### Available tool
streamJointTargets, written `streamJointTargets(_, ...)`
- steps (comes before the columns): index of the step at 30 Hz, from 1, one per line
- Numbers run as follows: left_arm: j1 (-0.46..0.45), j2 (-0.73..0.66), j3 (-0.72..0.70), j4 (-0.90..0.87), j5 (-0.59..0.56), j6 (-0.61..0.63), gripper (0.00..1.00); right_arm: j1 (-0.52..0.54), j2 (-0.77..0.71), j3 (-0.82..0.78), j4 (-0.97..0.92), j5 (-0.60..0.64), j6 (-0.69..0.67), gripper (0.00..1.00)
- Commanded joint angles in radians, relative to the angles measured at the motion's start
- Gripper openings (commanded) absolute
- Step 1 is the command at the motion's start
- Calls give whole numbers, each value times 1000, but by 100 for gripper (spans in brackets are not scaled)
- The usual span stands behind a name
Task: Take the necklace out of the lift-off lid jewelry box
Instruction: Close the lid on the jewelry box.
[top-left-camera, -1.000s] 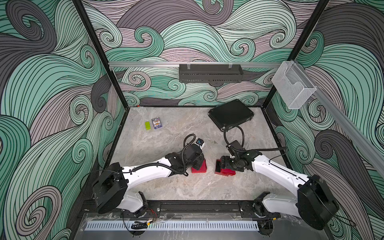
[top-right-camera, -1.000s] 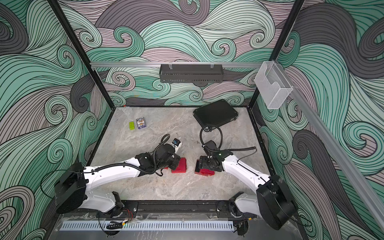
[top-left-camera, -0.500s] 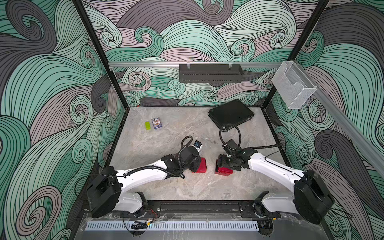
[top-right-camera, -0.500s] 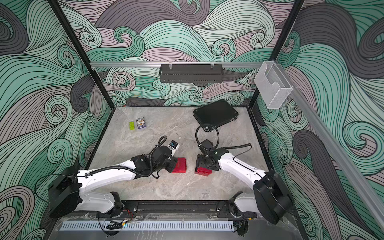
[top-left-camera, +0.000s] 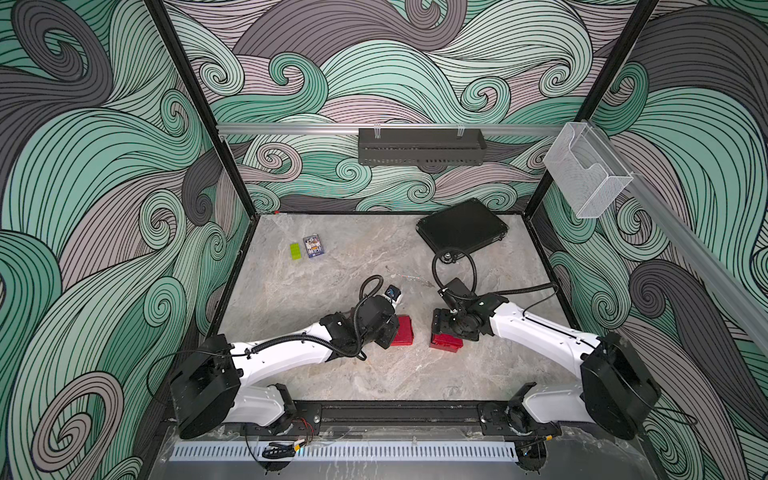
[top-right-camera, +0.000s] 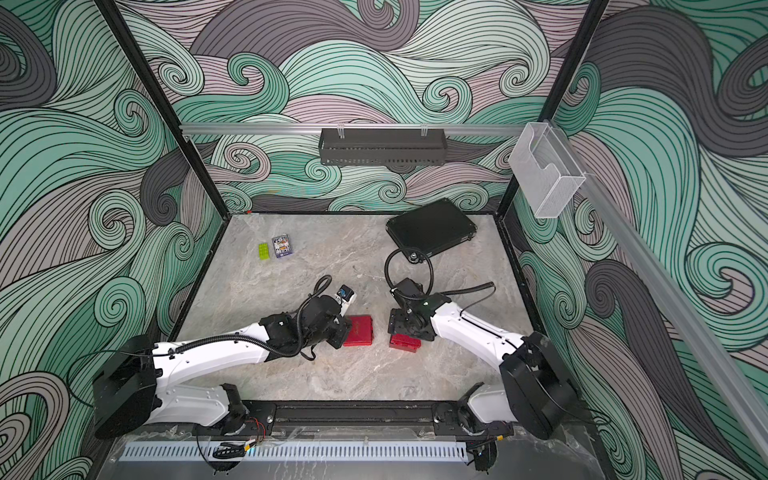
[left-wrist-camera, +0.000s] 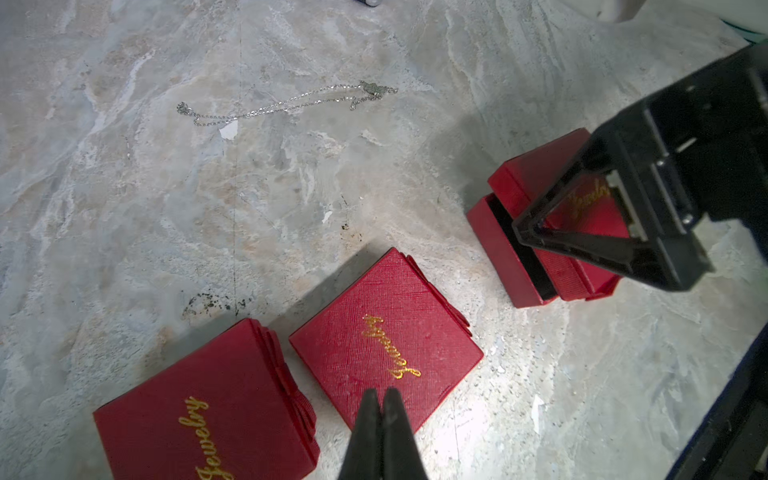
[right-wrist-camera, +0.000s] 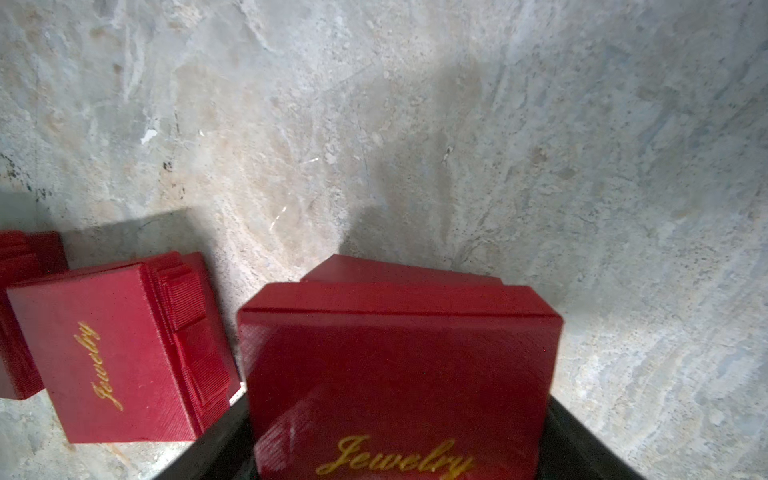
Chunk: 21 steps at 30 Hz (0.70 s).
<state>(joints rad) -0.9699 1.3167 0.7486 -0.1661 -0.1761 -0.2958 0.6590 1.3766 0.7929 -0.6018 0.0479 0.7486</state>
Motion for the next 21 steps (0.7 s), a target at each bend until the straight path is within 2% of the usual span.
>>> streamJointTargets(1,9,-35,-1,0,-16,14,0,11,9,20,-17,31,27,85)
streamJointTargets(21,13,-66,-23,1,-12,15,0,35,37,25,-21,51,64,89)
